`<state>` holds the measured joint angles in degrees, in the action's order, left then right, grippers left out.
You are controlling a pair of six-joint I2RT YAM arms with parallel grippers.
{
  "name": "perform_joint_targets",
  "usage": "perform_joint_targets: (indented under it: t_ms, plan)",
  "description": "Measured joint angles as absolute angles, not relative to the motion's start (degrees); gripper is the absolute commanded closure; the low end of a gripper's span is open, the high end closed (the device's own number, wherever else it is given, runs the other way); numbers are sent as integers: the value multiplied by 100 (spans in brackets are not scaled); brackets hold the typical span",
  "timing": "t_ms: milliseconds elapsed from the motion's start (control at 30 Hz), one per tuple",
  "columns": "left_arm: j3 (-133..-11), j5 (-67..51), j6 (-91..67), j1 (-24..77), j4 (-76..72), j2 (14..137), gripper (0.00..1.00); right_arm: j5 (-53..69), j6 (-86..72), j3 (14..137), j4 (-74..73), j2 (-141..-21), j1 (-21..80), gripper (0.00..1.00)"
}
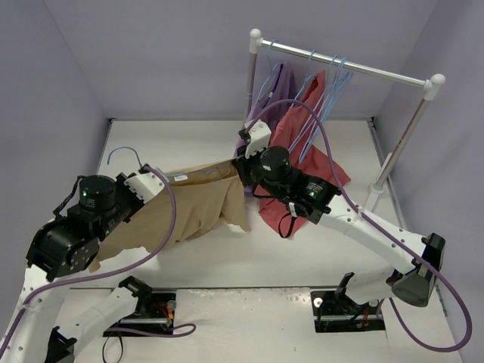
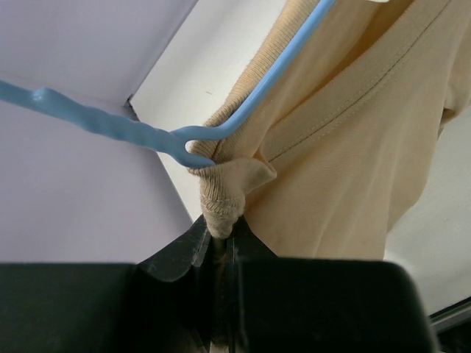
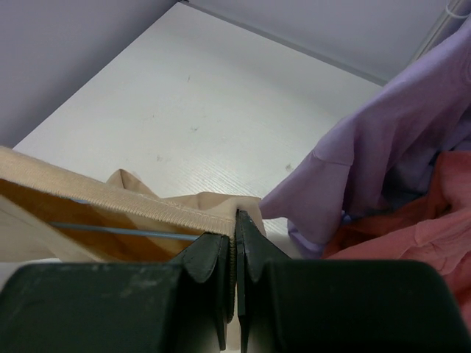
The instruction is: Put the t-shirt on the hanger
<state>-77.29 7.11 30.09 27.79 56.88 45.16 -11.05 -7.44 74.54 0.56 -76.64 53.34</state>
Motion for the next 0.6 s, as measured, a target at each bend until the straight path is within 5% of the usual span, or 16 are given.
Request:
perform_joint_targets:
  t_ms: [600]
  plan:
    - [-9178,348,1517,3640,5681,5535,100,-1557,-256,8665,-91,-8579,6334,100]
